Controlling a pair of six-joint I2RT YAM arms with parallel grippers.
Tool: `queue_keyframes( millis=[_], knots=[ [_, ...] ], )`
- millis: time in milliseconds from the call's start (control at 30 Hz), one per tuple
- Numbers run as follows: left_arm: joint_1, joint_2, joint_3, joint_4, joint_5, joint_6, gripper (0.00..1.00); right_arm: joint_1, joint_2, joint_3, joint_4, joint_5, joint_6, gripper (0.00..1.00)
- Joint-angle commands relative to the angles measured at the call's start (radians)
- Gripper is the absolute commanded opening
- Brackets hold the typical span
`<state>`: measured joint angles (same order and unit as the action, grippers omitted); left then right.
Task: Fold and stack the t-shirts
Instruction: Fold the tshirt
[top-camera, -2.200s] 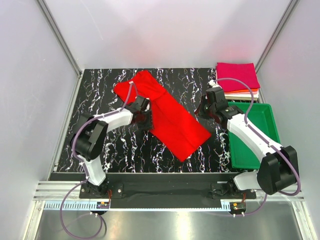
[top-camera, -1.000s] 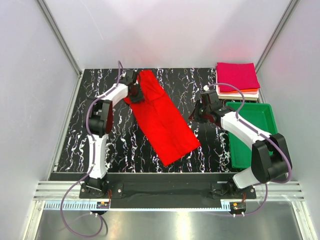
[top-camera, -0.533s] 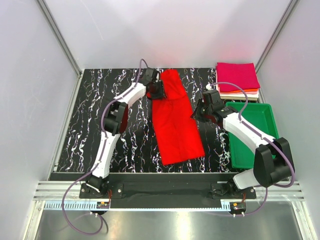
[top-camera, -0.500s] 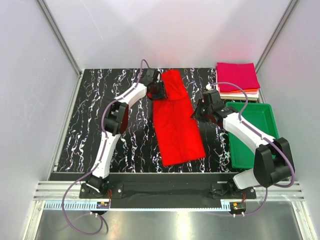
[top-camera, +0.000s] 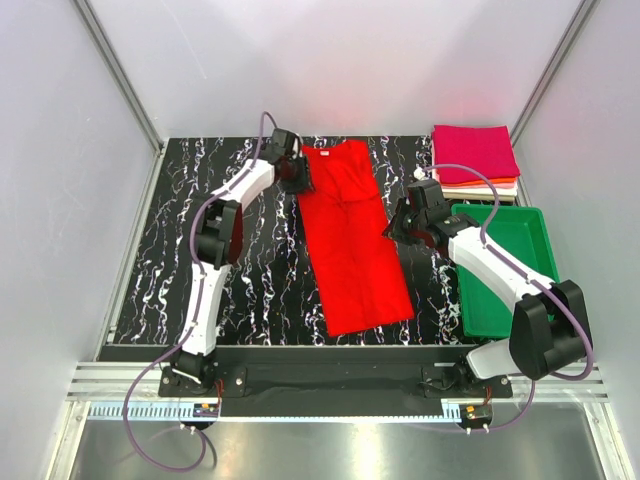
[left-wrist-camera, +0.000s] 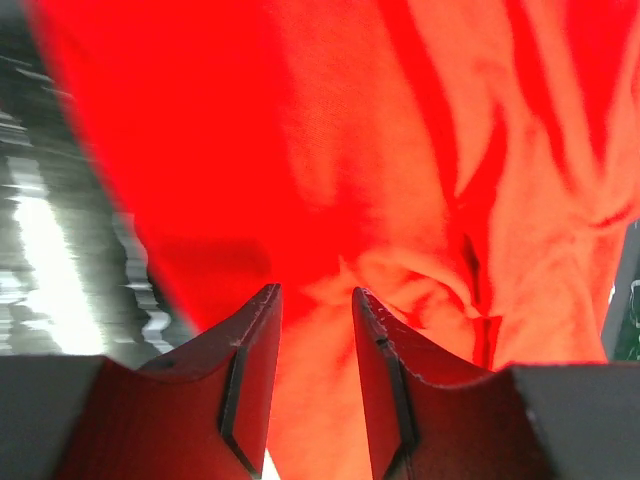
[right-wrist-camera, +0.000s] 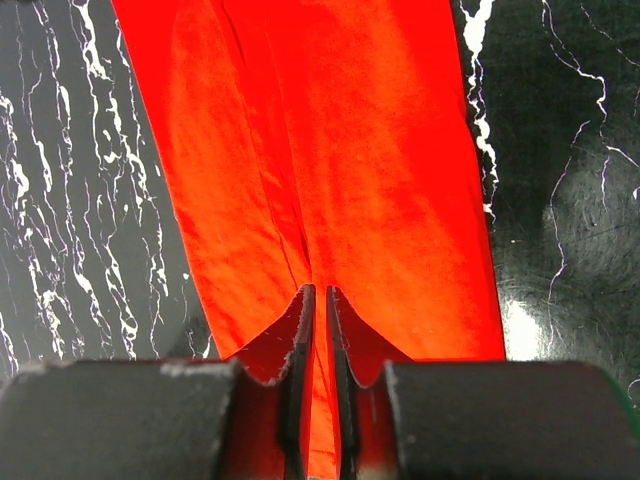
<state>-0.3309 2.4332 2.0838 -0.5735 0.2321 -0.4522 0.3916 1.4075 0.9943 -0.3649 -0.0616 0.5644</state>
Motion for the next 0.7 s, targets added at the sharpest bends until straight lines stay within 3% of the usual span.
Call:
queue_keyframes(
  millis=[0,433,667],
  knots=[
    [0.021,-0.066,0.018,0.038,0.01,0.004,0.39,-0.002,0.004,0.018,0.011,0.022,0.005,0.15],
    [0.055,0.111,0.12,0.043,0.01,-0.055,0.35,-0.003,0.012,0.024,0.015,0.037,0.002,0.15],
    [0.099,0.205,0.261,0.05,0.087,-0.094,0.3,-0.003,-0.008,-0.016,0.015,0.051,0.003,0.15]
  ],
)
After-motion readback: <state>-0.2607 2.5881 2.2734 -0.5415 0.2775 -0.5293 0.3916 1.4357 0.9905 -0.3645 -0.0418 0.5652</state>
